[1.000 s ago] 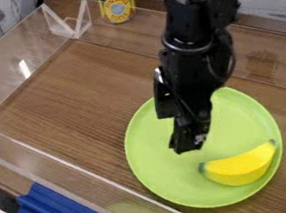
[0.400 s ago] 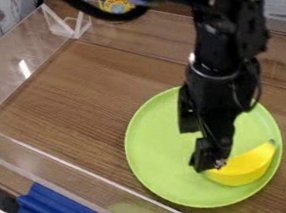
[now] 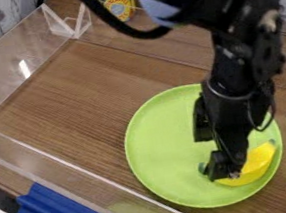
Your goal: Put the banana in the green plate
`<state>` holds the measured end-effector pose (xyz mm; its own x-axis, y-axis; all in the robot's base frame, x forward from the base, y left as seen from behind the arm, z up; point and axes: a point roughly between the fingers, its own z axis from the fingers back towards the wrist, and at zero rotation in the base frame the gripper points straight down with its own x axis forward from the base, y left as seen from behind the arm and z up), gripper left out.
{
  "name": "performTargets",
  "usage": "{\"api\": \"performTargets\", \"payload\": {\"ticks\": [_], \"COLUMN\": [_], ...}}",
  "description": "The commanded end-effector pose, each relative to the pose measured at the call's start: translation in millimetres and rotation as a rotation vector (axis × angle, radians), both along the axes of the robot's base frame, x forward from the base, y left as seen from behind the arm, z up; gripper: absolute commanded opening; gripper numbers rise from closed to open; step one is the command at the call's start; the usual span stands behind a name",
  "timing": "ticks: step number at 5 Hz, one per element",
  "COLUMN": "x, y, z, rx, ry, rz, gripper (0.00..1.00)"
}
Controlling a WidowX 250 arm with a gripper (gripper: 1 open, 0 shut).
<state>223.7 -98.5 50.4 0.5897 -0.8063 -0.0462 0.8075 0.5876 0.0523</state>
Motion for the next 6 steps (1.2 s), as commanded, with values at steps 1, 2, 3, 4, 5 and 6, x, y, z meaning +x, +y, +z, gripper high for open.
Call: {"api": "performTargets", "payload": {"ticks": [1, 2, 3, 4, 5, 6], "x": [6.7, 8.7, 10.5, 12.0, 13.4, 14.7], "y": [-6.0, -7.5, -8.7, -8.8, -8.8, -8.0], "z": [-5.8, -16.7, -24.0, -27.1, -29.0, -29.9], "rx": [-0.013, -0.015, -0.018, -0.021, -0.023, -0.022], "ry": [-0.042, -0.051, -0.054, -0.055, -0.055, -0.055], "rz": [-0.013, -0.02, -0.021, -0.02, -0.02, -0.022], "gripper": [1.0, 1.0, 1.0, 1.0, 0.0, 0.0]}}
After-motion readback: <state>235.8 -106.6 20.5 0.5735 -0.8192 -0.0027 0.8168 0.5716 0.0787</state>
